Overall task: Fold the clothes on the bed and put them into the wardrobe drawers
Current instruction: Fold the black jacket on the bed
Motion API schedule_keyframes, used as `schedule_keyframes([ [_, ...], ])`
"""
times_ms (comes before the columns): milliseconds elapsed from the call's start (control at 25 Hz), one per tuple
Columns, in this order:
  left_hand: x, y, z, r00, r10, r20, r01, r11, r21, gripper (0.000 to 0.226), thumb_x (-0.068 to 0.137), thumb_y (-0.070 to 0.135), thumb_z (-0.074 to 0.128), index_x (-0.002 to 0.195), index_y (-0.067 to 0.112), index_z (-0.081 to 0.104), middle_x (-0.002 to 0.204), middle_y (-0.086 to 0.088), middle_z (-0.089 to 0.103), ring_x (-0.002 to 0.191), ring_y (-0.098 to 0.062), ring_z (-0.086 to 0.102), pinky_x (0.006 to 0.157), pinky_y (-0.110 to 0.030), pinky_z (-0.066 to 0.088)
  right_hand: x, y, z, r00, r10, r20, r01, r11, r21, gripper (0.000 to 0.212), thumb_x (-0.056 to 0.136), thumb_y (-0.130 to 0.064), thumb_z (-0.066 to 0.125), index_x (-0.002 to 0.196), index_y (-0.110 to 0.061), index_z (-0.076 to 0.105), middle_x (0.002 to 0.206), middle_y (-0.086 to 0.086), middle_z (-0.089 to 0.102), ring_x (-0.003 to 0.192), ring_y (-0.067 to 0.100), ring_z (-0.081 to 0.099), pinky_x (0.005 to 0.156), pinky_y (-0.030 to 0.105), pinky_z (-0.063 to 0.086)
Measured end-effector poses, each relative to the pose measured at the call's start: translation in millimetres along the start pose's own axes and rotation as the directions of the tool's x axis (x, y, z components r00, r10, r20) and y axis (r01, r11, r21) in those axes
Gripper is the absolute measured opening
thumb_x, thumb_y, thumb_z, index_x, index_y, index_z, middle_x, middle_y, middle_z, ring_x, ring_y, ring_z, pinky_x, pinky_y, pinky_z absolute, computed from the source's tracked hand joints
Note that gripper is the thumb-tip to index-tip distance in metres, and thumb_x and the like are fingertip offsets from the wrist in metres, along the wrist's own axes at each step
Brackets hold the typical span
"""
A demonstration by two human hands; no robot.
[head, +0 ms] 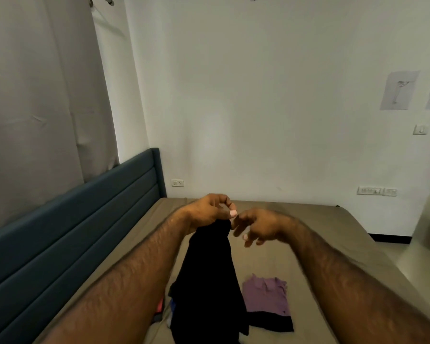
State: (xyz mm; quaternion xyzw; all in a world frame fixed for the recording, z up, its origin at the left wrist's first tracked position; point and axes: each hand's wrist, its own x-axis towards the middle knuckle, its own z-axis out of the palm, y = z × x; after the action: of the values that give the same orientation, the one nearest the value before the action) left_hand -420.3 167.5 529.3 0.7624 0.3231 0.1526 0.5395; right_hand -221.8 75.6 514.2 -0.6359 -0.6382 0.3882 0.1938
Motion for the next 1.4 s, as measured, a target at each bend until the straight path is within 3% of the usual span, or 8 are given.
schedule_keyframes([
  [240, -25, 57, -44, 0.930, 0.005, 0.367, -0.098, 0.967, 0.234, 0.040, 0.094, -0.006, 0.070, 0.132, -0.003, 0.059, 0.087, -0.003, 0.071, 0.075, -0.015, 0.068, 0.070, -0.023, 0.057, 5, -1, 18, 0.952, -0.303, 0.042, 0.305, 0.950, -0.065, 0.016, 0.094, -0.024, 0.079, 0.103, -0.037, 0.079, 0.106, -0.014, 0.076, 0.091, 0.002, 0.065, 0.086, 0.023, 0.050],
  [440, -39, 70, -79, 0.927, 0.028, 0.373, -0.125, 0.963, 0.239, 0.033, 0.097, -0.006, 0.065, 0.129, 0.002, 0.061, 0.097, -0.010, 0.073, 0.085, -0.023, 0.071, 0.081, -0.030, 0.060, 10, -13, 30, 0.910, -0.410, -0.062, 0.411, 0.877, 0.248, 0.021, 0.100, -0.017, 0.071, 0.121, -0.017, 0.066, 0.114, 0.000, 0.075, 0.106, 0.015, 0.070, 0.099, 0.037, 0.053],
  [600, -41, 79, -87, 0.940, 0.061, 0.337, -0.144, 0.963, 0.227, 0.030, 0.097, -0.006, 0.066, 0.126, 0.002, 0.063, 0.095, -0.009, 0.073, 0.083, -0.021, 0.070, 0.084, -0.031, 0.060, 12, -17, 33, 0.871, -0.482, -0.097, 0.489, 0.871, 0.054, 0.023, 0.095, -0.030, 0.077, 0.118, -0.026, 0.077, 0.114, -0.002, 0.073, 0.106, 0.018, 0.066, 0.091, 0.039, 0.052],
  [800, -29, 50, -84, 0.958, 0.173, -0.227, -0.022, 0.838, 0.546, 0.017, 0.089, 0.009, 0.081, 0.100, 0.019, 0.071, 0.094, -0.002, 0.077, 0.093, -0.021, 0.072, 0.090, -0.038, 0.059, 4, -18, 27, 0.874, -0.393, -0.286, 0.461, 0.858, 0.228, 0.019, 0.103, -0.017, 0.066, 0.104, -0.006, 0.082, 0.098, 0.015, 0.080, 0.091, 0.028, 0.075, 0.090, 0.045, 0.061],
  [960, -23, 7, -20, 0.576, 0.353, -0.737, 0.192, 0.818, 0.542, 0.027, 0.092, 0.040, 0.075, 0.079, 0.022, 0.058, 0.085, 0.004, 0.069, 0.079, -0.019, 0.064, 0.071, -0.035, 0.052, -4, -34, 23, 0.883, -0.179, -0.434, 0.340, 0.881, 0.328, 0.020, 0.101, -0.019, 0.069, 0.094, -0.006, 0.081, 0.085, 0.012, 0.080, 0.079, 0.026, 0.078, 0.067, 0.035, 0.063],
  [1040, -26, -13, 4, 0.734, 0.133, -0.666, 0.003, 0.980, 0.200, 0.041, 0.096, 0.055, 0.068, 0.078, 0.018, 0.068, 0.078, -0.003, 0.076, 0.075, -0.023, 0.072, 0.075, -0.040, 0.058, -5, -35, 19, 0.865, -0.035, -0.501, 0.283, 0.858, 0.429, 0.020, 0.097, -0.023, 0.075, 0.092, -0.003, 0.079, 0.085, 0.012, 0.080, 0.081, 0.028, 0.079, 0.065, 0.037, 0.063],
  [1120, -32, -22, 19, 0.944, 0.057, -0.324, -0.059, 0.998, 0.003, 0.035, 0.096, 0.050, 0.071, 0.094, 0.016, 0.076, 0.093, -0.003, 0.080, 0.089, -0.021, 0.076, 0.083, -0.039, 0.056, -8, -29, 10, 0.851, 0.077, -0.519, 0.248, 0.813, 0.527, 0.023, 0.094, -0.025, 0.079, 0.093, -0.002, 0.077, 0.085, 0.011, 0.080, 0.081, 0.028, 0.079, 0.066, 0.037, 0.063],
  [1400, -16, -29, 62, 0.930, 0.134, -0.341, -0.240, 0.926, -0.291, 0.012, 0.105, 0.008, 0.061, 0.094, 0.013, 0.062, 0.088, -0.009, 0.062, 0.086, -0.027, 0.057, 0.075, -0.035, 0.050, -42, -15, 1, 0.908, 0.027, -0.418, 0.214, 0.827, 0.520, 0.020, 0.084, -0.009, 0.085, 0.102, -0.007, 0.077, 0.089, 0.010, 0.079, 0.076, 0.020, 0.076, 0.065, 0.029, 0.059],
])
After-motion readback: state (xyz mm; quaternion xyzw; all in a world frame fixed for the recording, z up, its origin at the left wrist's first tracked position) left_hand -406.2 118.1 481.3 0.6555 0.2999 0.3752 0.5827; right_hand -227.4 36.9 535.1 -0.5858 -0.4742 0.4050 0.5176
